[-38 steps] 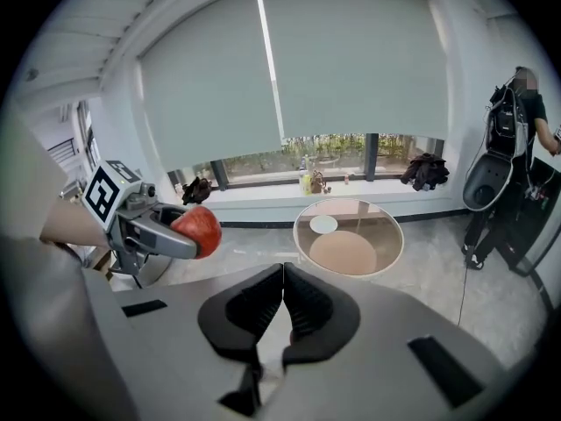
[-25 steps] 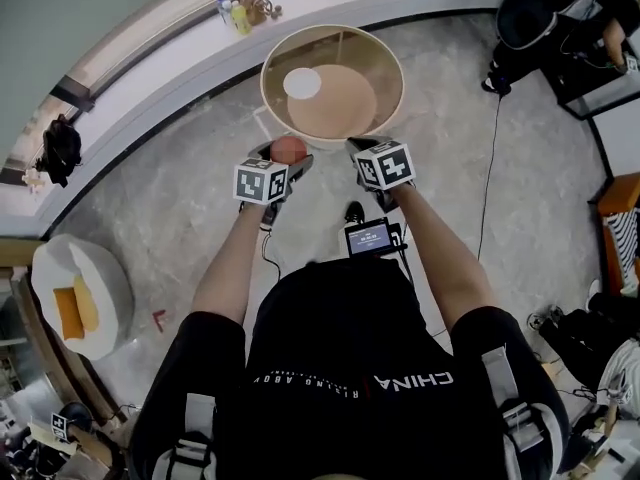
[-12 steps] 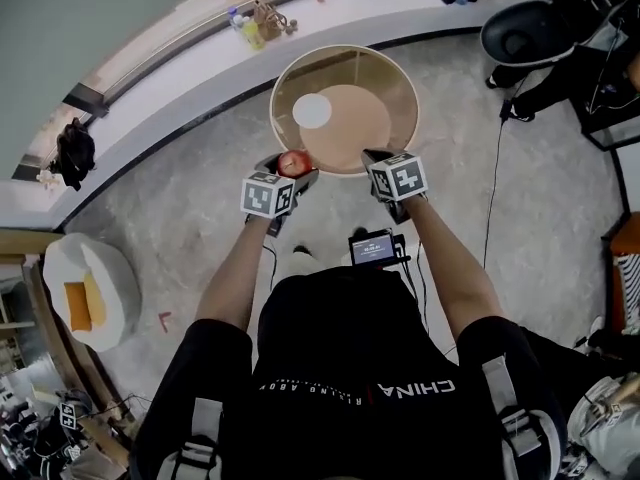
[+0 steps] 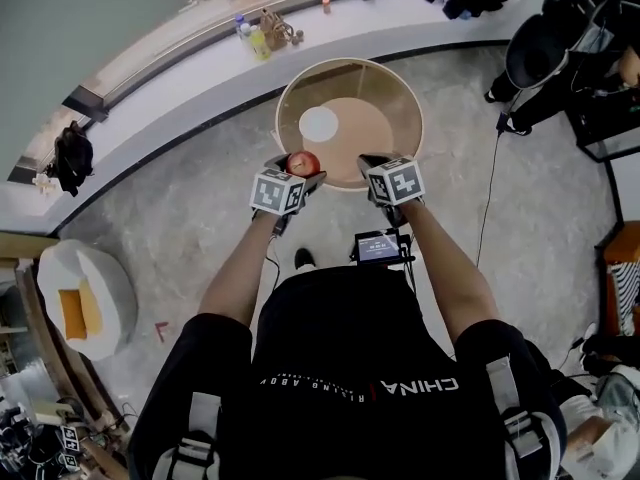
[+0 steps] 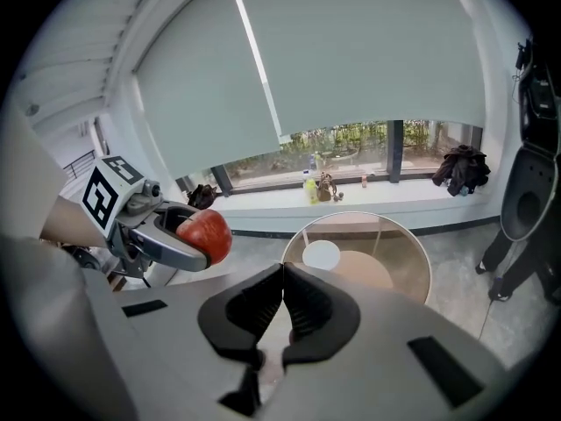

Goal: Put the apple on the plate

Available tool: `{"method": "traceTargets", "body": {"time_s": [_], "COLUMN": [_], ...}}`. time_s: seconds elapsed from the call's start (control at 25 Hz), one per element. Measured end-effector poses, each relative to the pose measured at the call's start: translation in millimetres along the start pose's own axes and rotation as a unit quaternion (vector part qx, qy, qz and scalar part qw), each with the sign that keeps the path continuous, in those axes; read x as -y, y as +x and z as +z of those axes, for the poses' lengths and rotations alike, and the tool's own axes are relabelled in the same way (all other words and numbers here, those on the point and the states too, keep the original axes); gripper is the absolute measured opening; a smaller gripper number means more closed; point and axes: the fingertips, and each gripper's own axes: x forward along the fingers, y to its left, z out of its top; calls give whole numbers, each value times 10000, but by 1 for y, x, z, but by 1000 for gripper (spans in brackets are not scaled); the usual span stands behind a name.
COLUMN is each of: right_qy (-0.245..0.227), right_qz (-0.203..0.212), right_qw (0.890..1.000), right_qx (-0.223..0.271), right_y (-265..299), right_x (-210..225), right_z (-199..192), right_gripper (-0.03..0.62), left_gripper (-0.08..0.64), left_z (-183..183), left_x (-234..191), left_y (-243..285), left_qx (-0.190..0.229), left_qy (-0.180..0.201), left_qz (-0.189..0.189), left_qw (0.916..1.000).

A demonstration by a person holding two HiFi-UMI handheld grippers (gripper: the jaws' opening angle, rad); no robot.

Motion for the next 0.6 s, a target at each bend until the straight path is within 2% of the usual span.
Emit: {"method": "traceTargets", "body": {"time_s": [0.36, 0.6], "right_qy": [-6, 101], "right_qz": [5, -23], "right_qw": [9997, 9995], "right_qx": [229, 313], "right_y": [7, -5], "right_x": [-1, -4], "right_z": [9, 17], "right_gripper": [29, 29], "left_gripper": [423, 423], "left_z": [-4, 4], "left_x": [-4, 2], "left_y": [16, 8], "left_qx": [-54, -81], "left_qy": [49, 247], "left_qz": [-73, -102], "left_qw": [9999, 9996]}}
